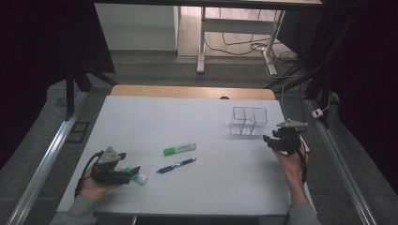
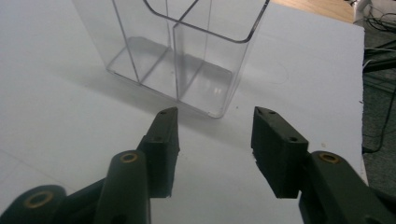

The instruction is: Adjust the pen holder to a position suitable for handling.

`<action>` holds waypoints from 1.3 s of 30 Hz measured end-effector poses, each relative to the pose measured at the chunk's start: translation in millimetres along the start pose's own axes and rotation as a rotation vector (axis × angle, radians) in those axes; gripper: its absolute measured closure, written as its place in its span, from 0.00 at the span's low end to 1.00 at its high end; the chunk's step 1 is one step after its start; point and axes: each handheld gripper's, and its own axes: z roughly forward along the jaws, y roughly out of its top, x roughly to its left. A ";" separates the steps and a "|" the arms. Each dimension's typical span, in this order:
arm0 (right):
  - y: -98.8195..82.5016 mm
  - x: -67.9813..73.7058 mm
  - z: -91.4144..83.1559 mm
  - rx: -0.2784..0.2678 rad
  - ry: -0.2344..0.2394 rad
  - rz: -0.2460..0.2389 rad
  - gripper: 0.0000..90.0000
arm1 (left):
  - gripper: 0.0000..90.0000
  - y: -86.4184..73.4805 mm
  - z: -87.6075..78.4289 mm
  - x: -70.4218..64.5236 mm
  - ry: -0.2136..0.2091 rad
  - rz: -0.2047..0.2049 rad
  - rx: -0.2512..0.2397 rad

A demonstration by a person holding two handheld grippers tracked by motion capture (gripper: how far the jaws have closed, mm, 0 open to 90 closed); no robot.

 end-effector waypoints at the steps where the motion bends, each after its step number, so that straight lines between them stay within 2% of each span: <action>1: 0.4 -0.3 1.4 -0.001 -0.004 -0.001 0.61 | 0.23 0.0 0.0 0.0 0.000 0.000 0.000; 2: 0.4 -0.3 1.4 -0.001 -0.004 -0.001 0.61 | 0.23 0.0 0.0 0.1 0.000 -0.001 0.000; 3: 1.5 -1.1 3.4 0.004 -0.013 -0.003 0.67 | 0.23 -0.1 0.0 0.1 0.001 -0.001 0.000; 5: 2.5 -1.7 5.0 0.004 -0.023 -0.005 0.72 | 0.23 -0.1 0.0 0.2 0.001 -0.001 0.001; 7: 3.3 -2.1 6.4 0.006 -0.025 -0.005 0.75 | 0.23 -0.2 0.2 0.2 0.003 0.000 0.001; 13: 7.8 -9.4 14.7 0.016 -0.034 0.010 0.98 | 0.23 -0.2 0.3 0.0 0.006 0.001 0.003; 28: 11.6 -30.4 34.7 0.025 -0.055 0.053 1.00 | 0.23 -0.4 1.3 0.0 0.019 0.003 0.010; 31: 12.7 -34.5 39.4 0.029 -0.046 0.059 1.00 | 0.23 -0.5 1.6 0.0 0.021 0.004 0.012; 32: 13.8 -37.3 42.4 0.024 -0.030 0.073 1.00 | 0.23 -0.5 1.6 0.0 0.021 0.004 0.012; 39: 17.5 -41.3 49.6 0.016 -0.008 0.083 1.00 | 0.23 -0.4 1.9 -0.3 0.026 0.004 0.012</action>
